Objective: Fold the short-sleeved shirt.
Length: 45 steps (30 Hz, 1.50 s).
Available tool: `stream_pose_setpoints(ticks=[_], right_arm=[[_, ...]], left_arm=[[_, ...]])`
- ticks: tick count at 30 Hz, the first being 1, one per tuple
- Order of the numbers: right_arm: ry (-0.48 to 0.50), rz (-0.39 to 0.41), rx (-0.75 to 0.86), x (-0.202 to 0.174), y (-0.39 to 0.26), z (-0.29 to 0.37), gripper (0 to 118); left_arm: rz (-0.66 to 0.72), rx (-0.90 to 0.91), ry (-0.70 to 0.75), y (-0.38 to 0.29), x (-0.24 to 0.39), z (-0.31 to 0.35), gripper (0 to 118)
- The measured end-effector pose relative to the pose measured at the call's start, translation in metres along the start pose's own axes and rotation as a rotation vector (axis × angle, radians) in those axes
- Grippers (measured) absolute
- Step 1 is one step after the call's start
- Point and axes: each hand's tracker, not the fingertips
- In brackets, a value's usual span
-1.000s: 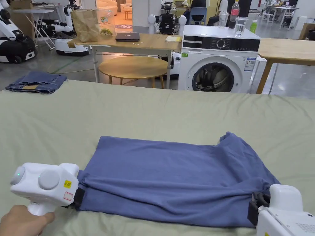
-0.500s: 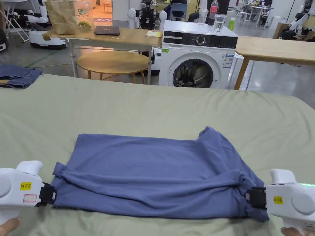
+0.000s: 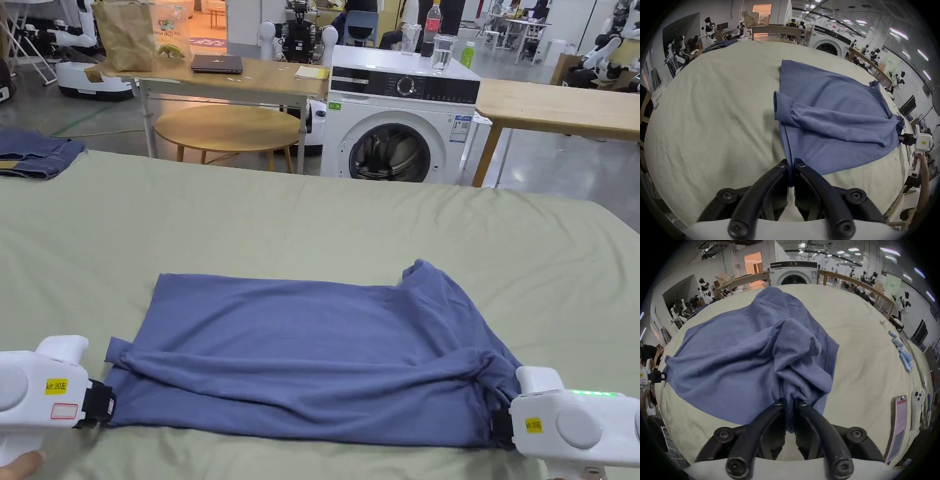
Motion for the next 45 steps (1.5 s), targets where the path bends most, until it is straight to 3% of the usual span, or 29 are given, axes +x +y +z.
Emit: stream_pose_setpoints(ticks=[4,12,19,27,35,37,38,39,40,42,45], right_arm=[[-0.02,0.039,0.088,-0.006,0.002,0.032,7],[-0.027,0.041,0.193,-0.009,0.014,0.103,7],[-0.026,0.056,0.176,-0.012,-0.037,0.137,7],[-0.085,0.112,0.06,-0.021,-0.113,0.111,7],[-0.111,0.137,0.025,-0.022,-0.128,0.085,8],[-0.111,0.138,0.037,-0.021,-0.123,0.088,18],[-0.124,0.131,0.051,-0.021,-0.121,0.094,31],[-0.148,0.12,0.09,-0.02,-0.119,0.101,52],[-0.146,0.106,0.143,-0.02,-0.116,0.109,58],[-0.143,0.071,0.217,-0.022,-0.108,0.125,59],[-0.129,0.047,0.323,-0.034,-0.094,0.141,59]], left_arm=[[-0.015,0.055,-0.01,0.006,0.004,0.02,0],[-0.008,0.173,-0.048,0.017,0.007,0.079,0],[0.049,0.166,-0.058,-0.039,-0.014,0.1,0],[0.084,0.074,-0.02,-0.122,-0.021,0.081,0],[0.081,0.039,0.024,-0.139,-0.019,0.057,0],[0.082,0.034,0.022,-0.134,-0.019,0.061,0],[0.083,0.032,0.021,-0.13,-0.018,0.064,1],[0.079,0.035,0.021,-0.128,-0.015,0.067,10],[0.057,0.065,0.035,-0.124,-0.011,0.072,21],[0.031,0.127,0.045,-0.117,-0.003,0.081,40],[0.014,0.234,0.009,-0.102,0.01,0.09,42]])
